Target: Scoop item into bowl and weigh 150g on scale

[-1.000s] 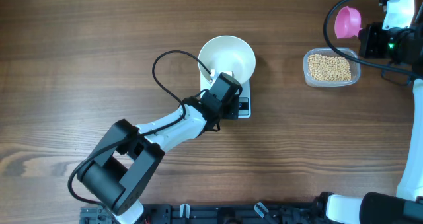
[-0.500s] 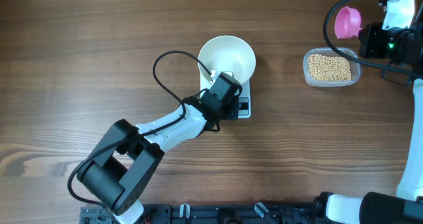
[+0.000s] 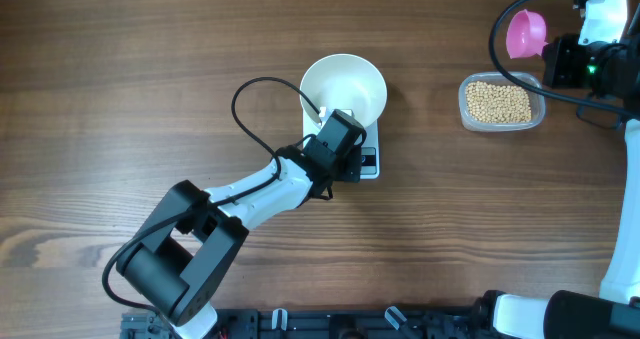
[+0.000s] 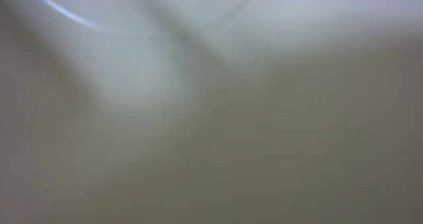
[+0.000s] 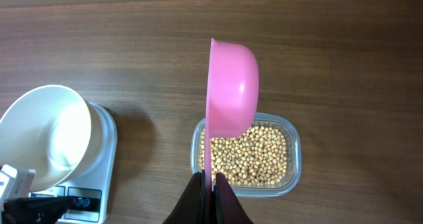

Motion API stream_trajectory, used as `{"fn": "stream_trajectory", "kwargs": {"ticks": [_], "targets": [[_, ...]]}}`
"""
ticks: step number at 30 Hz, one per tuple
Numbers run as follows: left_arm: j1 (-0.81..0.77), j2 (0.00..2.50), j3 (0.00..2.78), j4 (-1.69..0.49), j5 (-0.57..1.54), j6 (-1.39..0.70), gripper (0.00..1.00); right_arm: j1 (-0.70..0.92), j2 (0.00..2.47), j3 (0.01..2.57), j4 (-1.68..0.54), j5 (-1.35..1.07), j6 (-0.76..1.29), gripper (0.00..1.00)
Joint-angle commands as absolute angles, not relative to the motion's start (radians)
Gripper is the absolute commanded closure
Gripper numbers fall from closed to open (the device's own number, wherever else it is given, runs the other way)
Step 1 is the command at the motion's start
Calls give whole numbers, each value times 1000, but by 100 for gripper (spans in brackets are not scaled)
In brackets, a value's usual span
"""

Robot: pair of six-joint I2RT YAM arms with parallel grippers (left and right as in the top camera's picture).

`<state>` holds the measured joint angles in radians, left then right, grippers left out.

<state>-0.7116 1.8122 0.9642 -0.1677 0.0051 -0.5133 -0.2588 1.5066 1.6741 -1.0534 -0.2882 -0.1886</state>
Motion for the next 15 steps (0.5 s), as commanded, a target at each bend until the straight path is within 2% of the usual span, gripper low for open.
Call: {"fn": "stream_trajectory", "kwargs": {"ticks": [1, 15], "targets": [[-716, 1847, 962, -180, 6, -501, 96, -263, 1515, 1673, -1051, -308, -202, 96], [-716, 1867, 962, -190, 7, -501, 96, -263, 1515, 1673, -1052, -309, -180, 96]]}}
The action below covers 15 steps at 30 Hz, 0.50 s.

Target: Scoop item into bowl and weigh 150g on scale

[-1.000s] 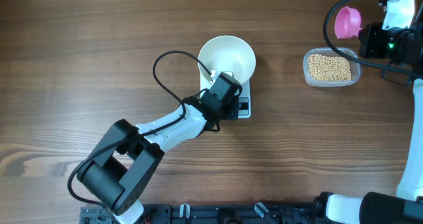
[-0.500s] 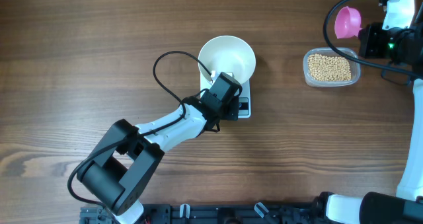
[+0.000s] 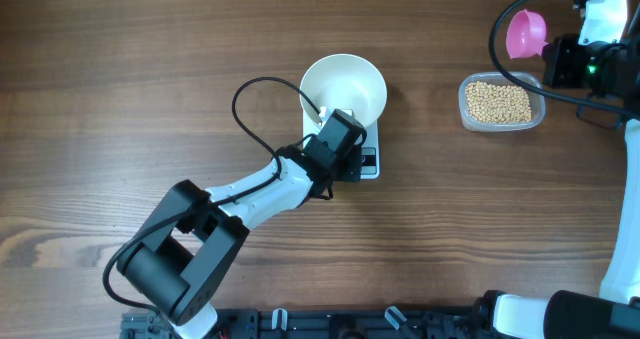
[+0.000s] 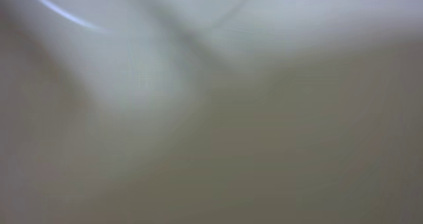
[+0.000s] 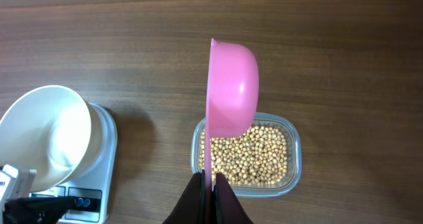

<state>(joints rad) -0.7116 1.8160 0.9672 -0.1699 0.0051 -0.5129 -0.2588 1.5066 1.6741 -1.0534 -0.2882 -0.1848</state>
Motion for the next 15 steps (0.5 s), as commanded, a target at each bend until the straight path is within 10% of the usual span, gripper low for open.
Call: {"fn": "stream_trajectory", "kwargs": {"ticks": [1, 15], "targets": [[-716, 1867, 962, -192, 7, -501, 96, -263, 1515, 1673, -1052, -309, -179, 96], [-713, 1606, 1002, -199, 7, -504, 96, -263, 1515, 1673, -1053, -310, -172, 96]]}}
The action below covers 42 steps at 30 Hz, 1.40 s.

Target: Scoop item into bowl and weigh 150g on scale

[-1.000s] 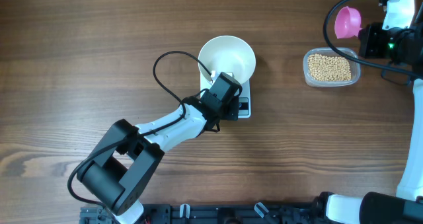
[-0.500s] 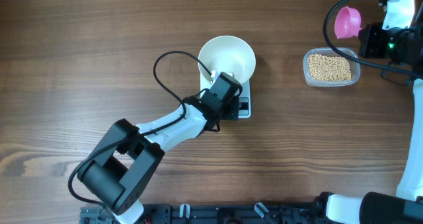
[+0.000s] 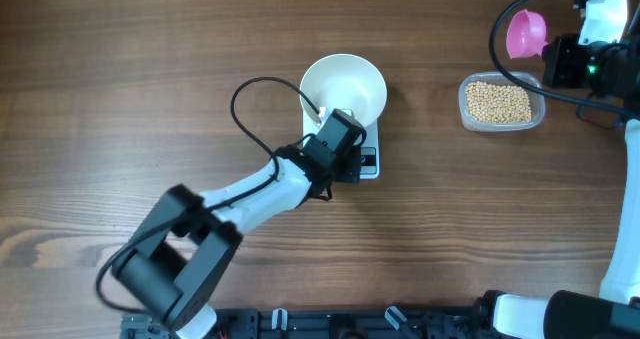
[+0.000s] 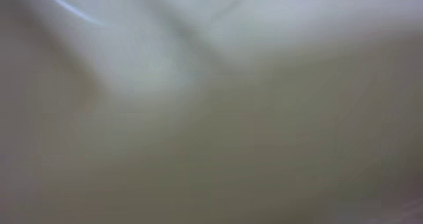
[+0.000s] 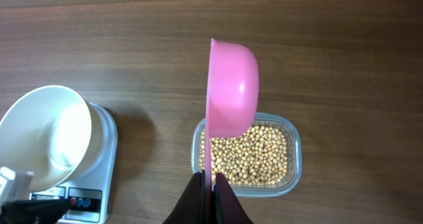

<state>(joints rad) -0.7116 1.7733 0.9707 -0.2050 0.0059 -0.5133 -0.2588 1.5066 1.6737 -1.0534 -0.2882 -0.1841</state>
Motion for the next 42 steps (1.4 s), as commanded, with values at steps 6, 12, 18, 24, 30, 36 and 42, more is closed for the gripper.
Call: {"fn": "stream_trajectory", "kwargs": {"ticks": [6, 12, 18, 24, 30, 36, 42], "targets": [[-615, 1203, 1020, -234, -92, -505, 87, -263, 1515, 1673, -1087, -310, -202, 96], [-336, 935, 1020, -485, -360, -504, 0, -263, 1515, 1673, -1102, -340, -237, 96], [-97, 890, 1019, -805, -451, -501, 0, -263, 1515, 1673, -1108, -338, -366, 96], [-13, 967, 1019, -847, -451, -501, 0, -263, 1515, 1673, -1139, -338, -358, 96], [-6, 1071, 1019, -772, -451, -501, 0, -263, 1515, 1673, -1127, -339, -329, 96], [-6, 1130, 1019, -732, -338, -502, 0, -263, 1515, 1673, -1016, -339, -330, 96], [-7, 1129, 1019, -723, 107, -502, 0, -263, 1515, 1673, -981, -339, -334, 96]]}}
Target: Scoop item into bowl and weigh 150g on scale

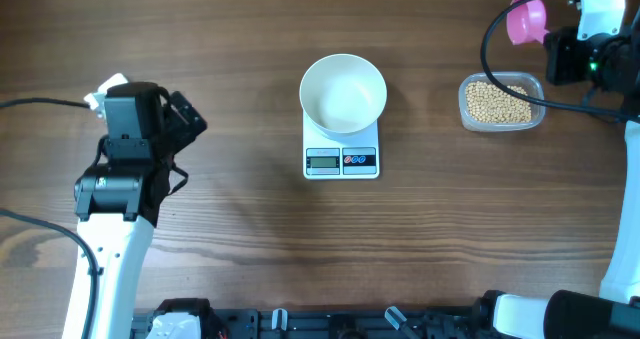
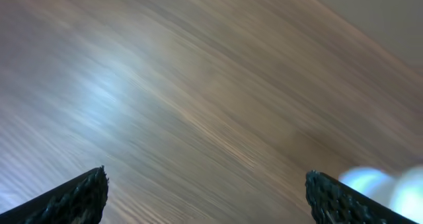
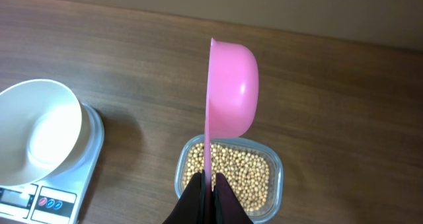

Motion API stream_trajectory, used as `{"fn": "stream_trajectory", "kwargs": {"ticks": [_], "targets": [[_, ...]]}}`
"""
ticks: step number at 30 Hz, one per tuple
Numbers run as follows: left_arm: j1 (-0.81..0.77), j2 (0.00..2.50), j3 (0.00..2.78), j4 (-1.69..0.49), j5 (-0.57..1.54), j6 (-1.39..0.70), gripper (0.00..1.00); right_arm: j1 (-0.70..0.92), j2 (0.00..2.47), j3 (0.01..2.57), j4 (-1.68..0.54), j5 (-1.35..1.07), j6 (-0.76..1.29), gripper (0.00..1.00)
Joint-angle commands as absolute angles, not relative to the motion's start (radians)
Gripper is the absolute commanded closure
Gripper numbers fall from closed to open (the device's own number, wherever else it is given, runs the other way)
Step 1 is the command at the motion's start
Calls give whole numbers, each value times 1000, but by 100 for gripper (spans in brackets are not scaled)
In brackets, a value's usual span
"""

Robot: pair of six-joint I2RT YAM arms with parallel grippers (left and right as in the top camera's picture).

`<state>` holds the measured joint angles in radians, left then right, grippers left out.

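An empty white bowl [image 1: 343,92] sits on the white scale [image 1: 342,161] at mid-table. The bowl [image 3: 36,131] and the scale [image 3: 46,199] also show in the right wrist view. A clear tub of soybeans [image 1: 500,103] lies to their right. My right gripper [image 3: 208,187] is shut on the handle of a pink scoop [image 3: 231,85], held on edge and empty above the tub of soybeans [image 3: 228,178]. From overhead the pink scoop [image 1: 527,21] hangs past the tub's far side. My left gripper [image 1: 188,117] stands open at the table's left, far from the scale, nothing between its fingers [image 2: 78,197].
The left arm's black cable trails off the left edge. The right arm's cable loops over the far right corner near the tub. The table's far edge shows at the top of the right wrist view.
My left arm has gone from the bowl on the scale to the table's left side, its gripper now open and empty. The right gripper with the scoop has shifted slightly toward the far edge.
At all three earlier moments my left gripper was at the near rim of the bowl on the scale, its camera filled with white blur, while the right held the pink scoop over the soybean tub. Now the left arm is back at the left and the bowl stands alone.
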<state>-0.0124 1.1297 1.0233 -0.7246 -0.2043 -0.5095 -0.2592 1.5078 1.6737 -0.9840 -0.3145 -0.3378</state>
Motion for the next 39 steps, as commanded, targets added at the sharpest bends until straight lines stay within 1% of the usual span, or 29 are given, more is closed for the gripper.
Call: {"fn": "stream_trajectory", "kwargs": {"ticks": [1, 3, 4, 5, 6, 7, 9, 10, 11, 16, 19, 21, 24, 27, 39], "targets": [[-7, 1129, 1019, -723, 165, -502, 0, -263, 1515, 1673, -981, -339, -333, 96], [-14, 1133, 1019, -737, 328, -503, 0, -263, 1515, 1673, -972, -340, -327, 96], [-26, 1140, 1019, -741, 407, -502, 3, -263, 1515, 1673, -968, -340, -289, 96], [-42, 1150, 1019, -739, 442, -502, 14, -263, 1515, 1673, -968, -339, -244, 96], [-60, 1161, 1019, -741, 445, -501, 31, -263, 1515, 1673, -970, -339, -209, 96], [-87, 1176, 1019, -745, 436, -501, 53, -263, 1515, 1673, -974, -339, -181, 96], [-157, 1229, 1019, -744, 425, -502, 69, -263, 1515, 1673, -976, -339, -182, 96], [-197, 1258, 1019, -744, 411, -502, 79, -263, 1515, 1673, -974, -339, -181, 96], [-233, 1284, 1019, -744, 392, -506, 96, -263, 1515, 1673, -972, -339, -180, 96], [-435, 1444, 1019, -716, 228, -582, 96, -263, 1515, 1673, -974, -339, -154, 96], [-540, 1547, 1019, -616, 218, -585, 96, -263, 1515, 1673, -985, -339, -154, 96], [-583, 1592, 1019, -540, 197, -585, 96, -263, 1515, 1673, -995, -339, -154, 96], [-636, 1654, 1019, -421, 78, -585, 96, -263, 1516, 1673, -1010, -339, -154, 96], [-653, 1687, 1019, -368, 30, -584, 96, -263, 1516, 1673, -1020, -339, -155, 96], [-664, 1781, 1019, -273, 40, -581, 96, -263, 1517, 1673, -1036, -339, -157, 96]]}}
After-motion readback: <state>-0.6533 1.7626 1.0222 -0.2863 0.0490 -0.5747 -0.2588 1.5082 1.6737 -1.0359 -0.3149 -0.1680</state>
